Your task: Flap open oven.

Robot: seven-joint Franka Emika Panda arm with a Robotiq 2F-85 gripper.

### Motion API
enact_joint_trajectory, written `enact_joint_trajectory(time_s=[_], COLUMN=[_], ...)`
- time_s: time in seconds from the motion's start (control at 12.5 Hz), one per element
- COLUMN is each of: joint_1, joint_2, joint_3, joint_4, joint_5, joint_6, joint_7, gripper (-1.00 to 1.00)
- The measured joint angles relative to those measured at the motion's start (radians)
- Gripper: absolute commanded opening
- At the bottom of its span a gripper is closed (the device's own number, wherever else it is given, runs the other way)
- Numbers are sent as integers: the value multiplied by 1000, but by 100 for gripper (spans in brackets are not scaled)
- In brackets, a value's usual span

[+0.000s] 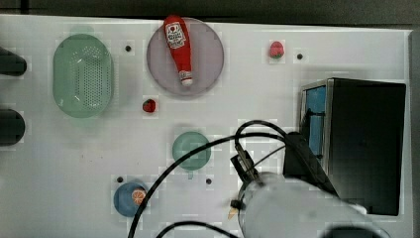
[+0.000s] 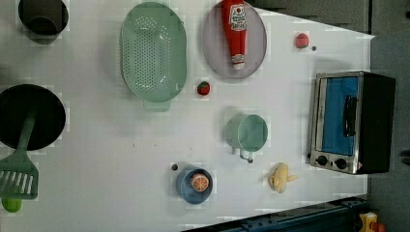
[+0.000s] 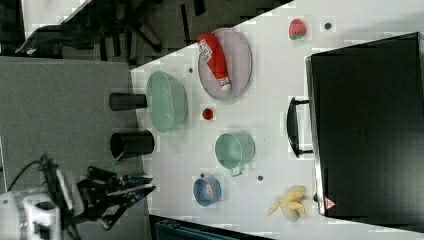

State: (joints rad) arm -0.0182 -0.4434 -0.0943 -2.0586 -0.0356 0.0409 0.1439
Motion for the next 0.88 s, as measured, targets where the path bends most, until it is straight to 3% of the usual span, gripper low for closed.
enact_joint_trajectory(time_s=[0.32,0.88], joint_1=[-1,-14], joint_2=[32,252], joint_3=[-26,-231], joint_4=[-92,-135], joint_5=[-52,-80], joint_6=[105,468], joint_7=[-135,-853], gripper=[-65,-65])
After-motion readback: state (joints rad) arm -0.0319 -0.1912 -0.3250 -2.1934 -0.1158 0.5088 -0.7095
